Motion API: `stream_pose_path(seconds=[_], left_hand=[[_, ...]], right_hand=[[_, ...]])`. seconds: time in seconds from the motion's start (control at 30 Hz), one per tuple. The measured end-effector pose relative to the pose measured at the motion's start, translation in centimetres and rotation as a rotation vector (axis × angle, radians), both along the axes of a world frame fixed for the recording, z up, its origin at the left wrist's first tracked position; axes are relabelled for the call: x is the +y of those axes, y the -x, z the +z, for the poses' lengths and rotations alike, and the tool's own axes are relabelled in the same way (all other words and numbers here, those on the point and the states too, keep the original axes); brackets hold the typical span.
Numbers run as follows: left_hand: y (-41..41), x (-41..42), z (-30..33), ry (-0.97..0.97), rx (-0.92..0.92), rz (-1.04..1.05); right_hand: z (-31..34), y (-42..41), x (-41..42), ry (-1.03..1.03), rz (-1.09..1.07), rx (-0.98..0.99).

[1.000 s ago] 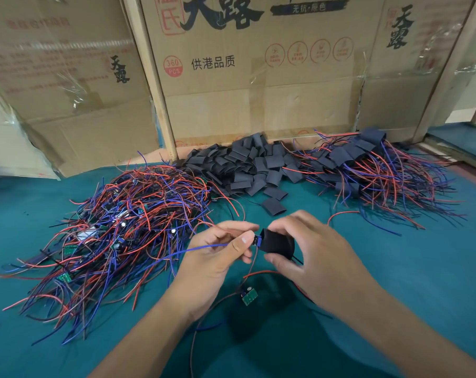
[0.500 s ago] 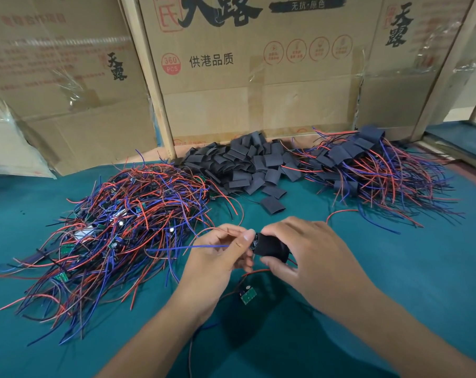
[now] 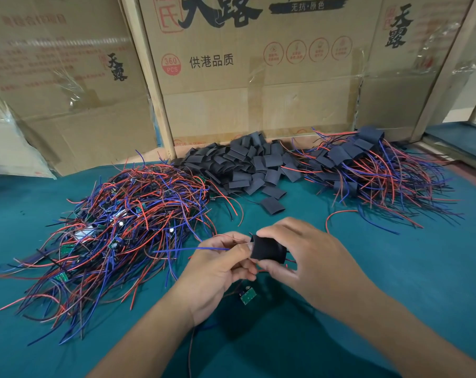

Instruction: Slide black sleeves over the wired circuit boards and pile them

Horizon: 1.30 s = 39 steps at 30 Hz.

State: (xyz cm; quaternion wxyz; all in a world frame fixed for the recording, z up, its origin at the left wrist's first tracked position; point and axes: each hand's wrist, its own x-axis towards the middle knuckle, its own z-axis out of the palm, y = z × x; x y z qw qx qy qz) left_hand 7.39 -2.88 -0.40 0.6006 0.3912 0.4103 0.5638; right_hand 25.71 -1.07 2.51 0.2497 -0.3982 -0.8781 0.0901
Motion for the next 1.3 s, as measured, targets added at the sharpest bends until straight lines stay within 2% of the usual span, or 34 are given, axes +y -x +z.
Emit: stream_pose_path(seconds=[0.07,0.2,0.3,0.4,0.83,1.03,1.1,1.2,1.3], left_hand=[[0.1,0.0,0.0,-0.006,-0.005,0.008],[0.3,0.0,-0.1,-0.021,0.011,-0.016],[0.3,-0.2,-0.1,-0.021,0.031,-0.083],[0.3,-0.3,-0.1,-0.026,0.042,-0.13],[0.8,-0.5,0.0,0.0,0.134,-0.235],[0.9,-0.5,0.2,-0.045,0.103,-0.258],[1.2,-0.2,0.4,-0.06,0.082,-0.219],[1.9,0.2,0.6,-0.075,0.045,-0.109],[2.4,0.7,0.6,-0.071,0.018,-0.021]], right_hand=[[0.0,-0.6,0.5,0.174,0.02,0.17],[0.7,-1.8,1.8,0.678,0.054,0.392],[0.7,-2.0,1.8,0.856,0.105,0.477],[0.8,-2.0,1.6,0.935,0.173,0.445],[1.1,-1.8,1.0,1.017,0.218,0.402],[1.3,-2.2,1.5,1.02,0.242,0.432],[1.6,-2.9,2.4,0.988,0.179,0.52],[2.5,-4.4,5.7,0.855,-0.043,0.664],[4.5,-6.6,11.9,0.545,-0.313,0.558]])
